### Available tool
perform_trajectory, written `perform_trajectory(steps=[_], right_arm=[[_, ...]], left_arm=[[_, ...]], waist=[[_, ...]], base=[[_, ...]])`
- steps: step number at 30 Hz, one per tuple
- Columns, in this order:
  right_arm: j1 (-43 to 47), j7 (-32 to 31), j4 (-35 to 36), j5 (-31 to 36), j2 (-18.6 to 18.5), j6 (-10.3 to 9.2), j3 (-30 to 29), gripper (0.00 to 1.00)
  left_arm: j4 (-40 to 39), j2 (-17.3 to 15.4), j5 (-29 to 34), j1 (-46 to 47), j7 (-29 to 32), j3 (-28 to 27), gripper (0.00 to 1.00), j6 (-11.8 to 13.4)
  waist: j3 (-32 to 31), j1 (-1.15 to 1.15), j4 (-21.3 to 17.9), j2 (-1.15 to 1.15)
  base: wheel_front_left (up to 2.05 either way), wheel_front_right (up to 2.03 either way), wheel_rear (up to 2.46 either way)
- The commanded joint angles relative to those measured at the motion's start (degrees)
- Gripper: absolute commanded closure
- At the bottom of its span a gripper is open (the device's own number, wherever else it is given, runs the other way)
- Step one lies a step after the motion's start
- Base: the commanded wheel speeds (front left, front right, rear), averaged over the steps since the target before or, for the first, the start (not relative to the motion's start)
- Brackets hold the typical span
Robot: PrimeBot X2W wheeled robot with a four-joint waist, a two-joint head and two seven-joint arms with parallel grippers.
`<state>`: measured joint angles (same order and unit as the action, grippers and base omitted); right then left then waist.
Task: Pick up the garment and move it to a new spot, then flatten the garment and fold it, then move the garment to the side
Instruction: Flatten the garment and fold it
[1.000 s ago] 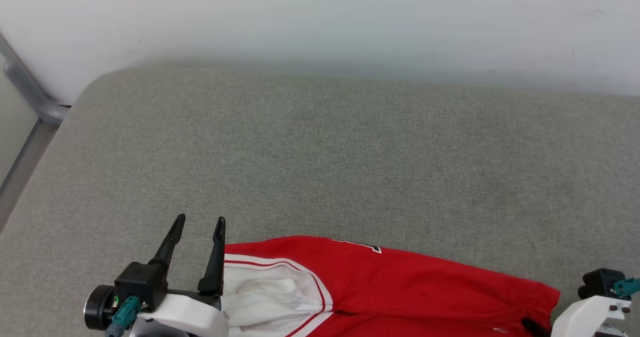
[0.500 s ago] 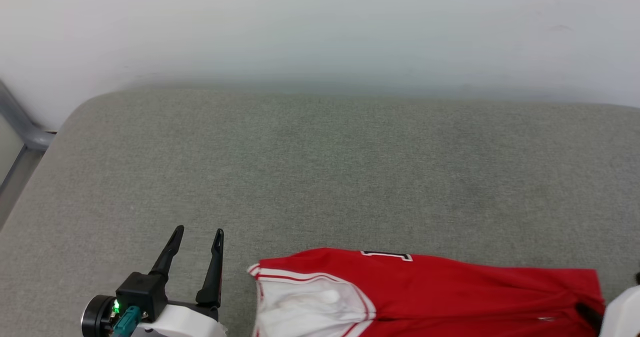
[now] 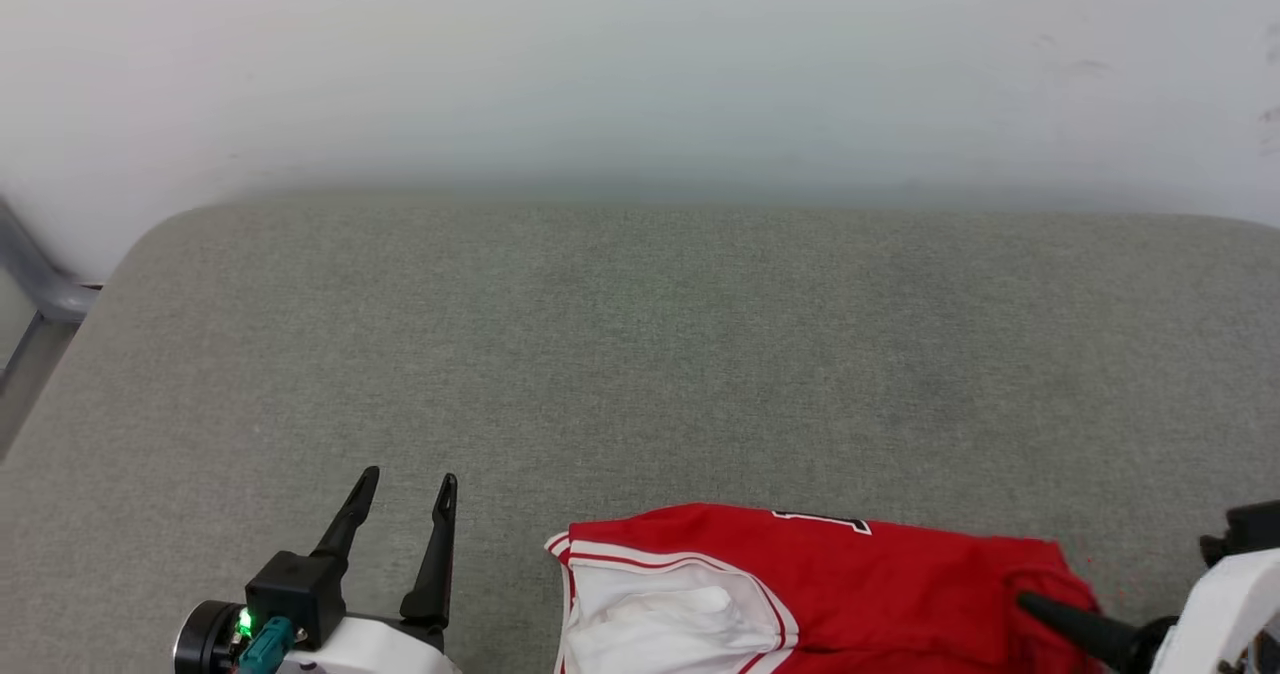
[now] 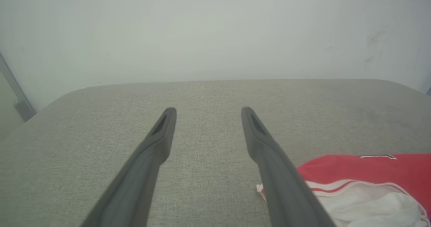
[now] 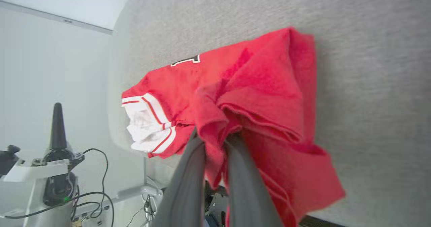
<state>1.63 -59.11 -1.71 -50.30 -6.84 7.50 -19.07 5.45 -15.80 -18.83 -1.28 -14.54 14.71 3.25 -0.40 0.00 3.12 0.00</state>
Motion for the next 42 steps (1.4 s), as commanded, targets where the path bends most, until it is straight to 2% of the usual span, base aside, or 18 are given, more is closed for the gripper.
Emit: perform_trajectory(steps=[1, 5, 9, 16, 21, 31, 32, 33, 34, 42], right_arm=[[-0.7, -1.5, 0.5, -3.1, 1.4, -0.03, 0.4, 1.00], [-2.1, -3.8, -0.2, -10.2, 3.3, -0.03, 1.5, 1.00], [-3.3, -3.3, -1.8, -16.2, 4.0, -0.03, 4.5, 1.00], [-5.9, 2.6, -4.9, -24.7, 4.0, -0.03, 17.2, 1.00], [-8.7, 7.7, -6.2, -26.7, 4.0, -0.03, 25.7, 1.00], [-11.5, 15.1, -11.8, -20.9, 4.0, -0.02, 35.5, 1.00], [-11.5, 15.9, -11.9, -20.9, 4.0, -0.02, 35.9, 0.82], [-11.7, 16.4, -12.2, -20.9, 3.9, -0.03, 36.2, 0.47], [-12.0, 17.0, -12.1, -20.7, 3.7, -0.02, 36.7, 0.00], [-13.6, 20.7, -8.5, -19.4, 0.3, -0.02, 41.0, 0.00]], left_arm=[[0.1, -0.3, 0.0, 0.4, 0.2, 0.1, 0.00, -0.1], [-0.1, -0.4, -0.3, 0.9, 0.4, 0.3, 0.00, -0.1], [-0.2, -0.4, -0.4, 1.3, 0.5, 0.5, 0.00, 0.0], [-0.1, -0.1, -0.7, 2.9, 0.4, 0.7, 0.00, -0.2], [0.2, 0.4, -0.8, 4.2, 0.1, 0.8, 0.00, -0.5], [1.7, 1.9, -0.8, 6.2, -0.5, 0.9, 0.00, -1.2], [1.8, 2.0, -0.7, 6.4, -0.6, 0.8, 0.00, -1.2], [2.0, 2.1, -0.7, 6.5, -0.6, 0.8, 0.00, -1.3], [2.1, 2.2, -0.6, 6.5, -0.6, 0.7, 0.00, -1.4], [3.3, 2.5, -0.1, 6.8, -0.7, 0.5, 0.00, -2.2]], waist=[[0.0, 0.00, 0.4, 0.00], [0.3, 0.00, 1.5, 0.00], [0.9, 0.00, 2.7, 0.00], [2.9, 0.00, 4.9, 0.00], [5.0, 0.00, 6.2, 0.00], [8.0, 0.00, 7.7, 0.00], [8.2, 0.00, 7.7, 0.00], [8.3, 0.00, 7.7, 0.00], [8.3, 0.00, 7.7, 0.00], [7.1, 0.00, 7.3, 0.00]], base=[[0.00, 0.00, 0.00], [0.00, 0.00, 0.00], [0.00, 0.00, 0.00], [0.00, 0.00, 0.00], [0.00, 0.00, 0.00], [0.00, 0.00, 0.00], [0.00, 0.00, 0.00], [0.00, 0.00, 0.00], [0.00, 0.00, 0.00], [0.00, 0.00, 0.00]])
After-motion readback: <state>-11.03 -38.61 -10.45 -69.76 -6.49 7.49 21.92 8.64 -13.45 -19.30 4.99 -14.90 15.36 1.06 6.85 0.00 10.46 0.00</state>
